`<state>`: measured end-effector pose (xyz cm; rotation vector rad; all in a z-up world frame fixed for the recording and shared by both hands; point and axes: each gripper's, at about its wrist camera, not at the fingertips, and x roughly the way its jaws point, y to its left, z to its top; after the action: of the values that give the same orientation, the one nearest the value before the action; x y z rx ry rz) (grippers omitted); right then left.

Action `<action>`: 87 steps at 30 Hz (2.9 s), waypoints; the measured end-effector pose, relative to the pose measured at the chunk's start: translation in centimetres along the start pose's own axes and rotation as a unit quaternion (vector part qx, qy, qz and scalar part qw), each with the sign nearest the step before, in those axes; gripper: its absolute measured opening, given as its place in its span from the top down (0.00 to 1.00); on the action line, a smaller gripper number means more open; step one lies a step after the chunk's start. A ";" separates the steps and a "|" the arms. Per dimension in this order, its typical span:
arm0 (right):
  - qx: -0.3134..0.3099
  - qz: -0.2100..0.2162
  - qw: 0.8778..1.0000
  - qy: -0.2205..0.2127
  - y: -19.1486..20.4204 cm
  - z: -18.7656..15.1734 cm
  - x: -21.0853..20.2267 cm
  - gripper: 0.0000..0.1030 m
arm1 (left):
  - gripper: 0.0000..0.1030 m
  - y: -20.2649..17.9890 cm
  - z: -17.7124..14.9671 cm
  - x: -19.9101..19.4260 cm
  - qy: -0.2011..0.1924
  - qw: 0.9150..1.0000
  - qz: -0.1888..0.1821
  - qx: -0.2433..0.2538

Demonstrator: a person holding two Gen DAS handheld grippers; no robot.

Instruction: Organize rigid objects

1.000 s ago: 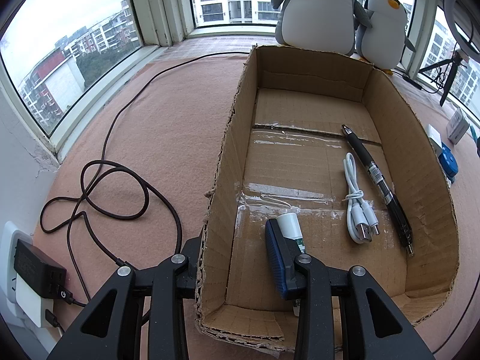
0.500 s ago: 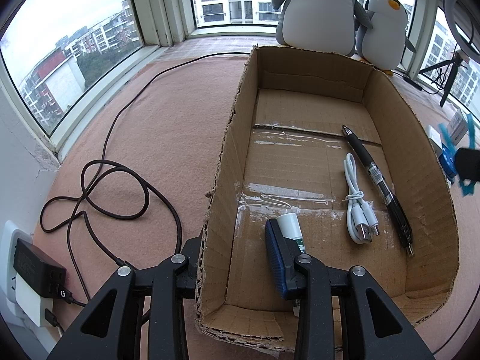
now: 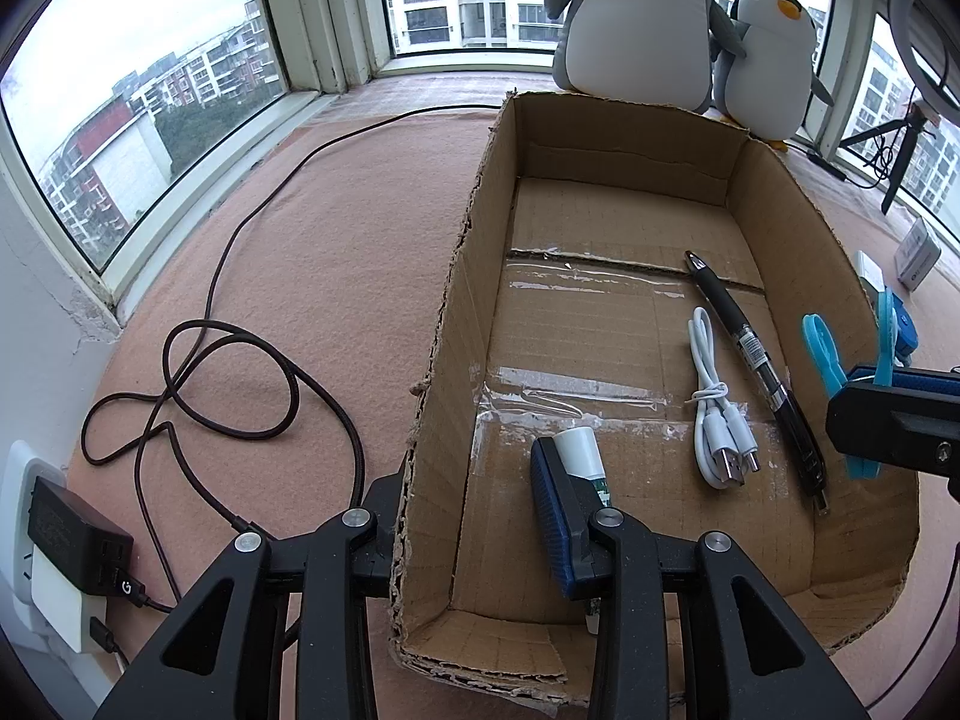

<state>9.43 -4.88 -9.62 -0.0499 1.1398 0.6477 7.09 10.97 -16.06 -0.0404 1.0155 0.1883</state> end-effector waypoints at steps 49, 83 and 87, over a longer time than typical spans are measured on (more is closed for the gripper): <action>0.299 -0.186 0.930 -0.111 -29.5 4.3 -10.7 0.41 | 0.64 -0.2 0.0 0.3 0.001 1.000 0.006 -0.001; 0.466 -0.017 0.882 -0.071 -32.8 -5.8 -8.0 0.72 | 0.64 -0.4 0.2 0.4 0.000 1.000 0.010 0.003; 0.448 -0.022 0.891 -0.063 -31.9 -7.7 -8.5 0.60 | 0.64 -0.4 0.2 0.4 0.000 1.000 0.010 0.003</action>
<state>16.92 -37.57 -14.71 0.7444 1.2131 0.0320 7.55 10.66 -16.27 -0.0242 1.0175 0.2043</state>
